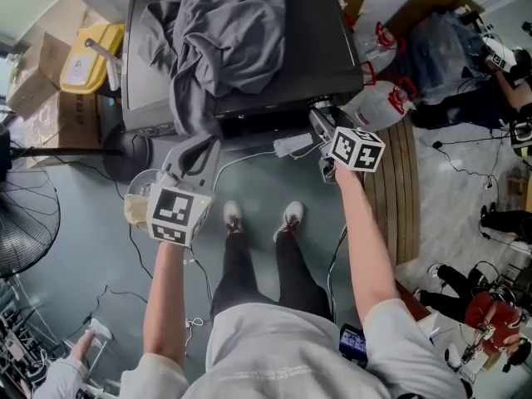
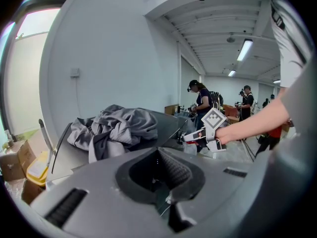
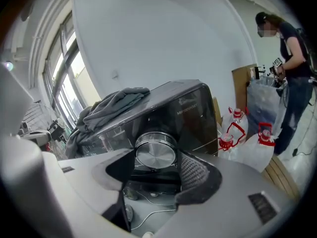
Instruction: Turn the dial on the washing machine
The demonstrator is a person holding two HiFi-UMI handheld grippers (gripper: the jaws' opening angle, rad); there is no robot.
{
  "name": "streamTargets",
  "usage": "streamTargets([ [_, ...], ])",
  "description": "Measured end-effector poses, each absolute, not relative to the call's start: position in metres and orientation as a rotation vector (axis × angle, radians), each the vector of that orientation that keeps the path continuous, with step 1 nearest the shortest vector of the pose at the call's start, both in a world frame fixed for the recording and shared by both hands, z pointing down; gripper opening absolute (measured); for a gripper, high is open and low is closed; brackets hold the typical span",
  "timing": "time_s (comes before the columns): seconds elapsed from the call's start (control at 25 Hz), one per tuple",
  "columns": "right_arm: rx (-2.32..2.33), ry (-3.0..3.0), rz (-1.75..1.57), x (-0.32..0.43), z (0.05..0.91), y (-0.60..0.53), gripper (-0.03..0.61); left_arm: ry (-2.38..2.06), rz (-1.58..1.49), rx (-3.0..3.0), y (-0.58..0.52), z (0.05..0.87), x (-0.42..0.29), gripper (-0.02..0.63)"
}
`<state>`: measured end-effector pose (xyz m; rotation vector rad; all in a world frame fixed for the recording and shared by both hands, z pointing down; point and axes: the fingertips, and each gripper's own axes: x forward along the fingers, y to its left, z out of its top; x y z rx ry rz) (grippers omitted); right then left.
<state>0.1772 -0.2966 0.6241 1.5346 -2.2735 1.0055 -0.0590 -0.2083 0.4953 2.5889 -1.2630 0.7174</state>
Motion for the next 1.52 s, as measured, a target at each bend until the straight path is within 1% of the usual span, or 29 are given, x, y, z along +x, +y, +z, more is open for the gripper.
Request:
streamTargets([
  [0.12, 1.532, -2.288, 1.039, 0.177, 0.623, -0.297, 0.281, -1.262, 0.722, 2.591, -0.206, 0.495, -0.057, 0.017],
  [0.56, 1.528, -2.341, 1.32, 0.177, 0.624, -0.296, 0.281, -1.261, 0.741, 2.585, -0.201, 0.499, -0.056, 0.017],
  [0.8, 1.54, -2.374, 1.552, 0.177, 0.621, -0.298, 0.281, -1.259, 0.736, 2.587, -0.2, 0.498, -0.054, 0.015],
  [0.88, 1.537, -2.383, 1.562, 0.177, 0.621, -0.298, 0.281, -1.26, 0.736, 2.587, -0.199, 0.498, -0.055, 0.017],
  [1.0, 1.577, -2.377, 1.371, 0.18, 0.62, -0.298, 0.282, -1.261, 0.735, 2.589, -0.199, 0.498, -0.055, 0.017],
  [1.08, 1.619, -2.336, 1.106, 0.185, 0.618, -0.297, 0.299, -1.26, 0.734, 2.591, -0.198, 0.497, -0.055, 0.017],
  [1.16, 1.598, -2.271, 0.837, 0.183, 0.619, -0.292, 0.301, -1.261, 0.734, 2.592, -0.198, 0.495, -0.056, 0.015],
  [1.24, 1.533, -2.204, 0.635, 0.177, 0.622, -0.286, 0.302, -1.261, 0.732, 2.592, -0.197, 0.495, -0.056, 0.016],
  [1.4, 1.472, -2.108, 0.385, 0.171, 0.624, -0.282, 0.301, -1.25, 0.743, 2.589, -0.195, 0.5, -0.055, 0.015],
  [1.52, 1.45, -2.065, 0.266, 0.167, 0.621, -0.285, 0.301, -1.247, 0.743, 2.586, -0.193, 0.502, -0.053, 0.015],
])
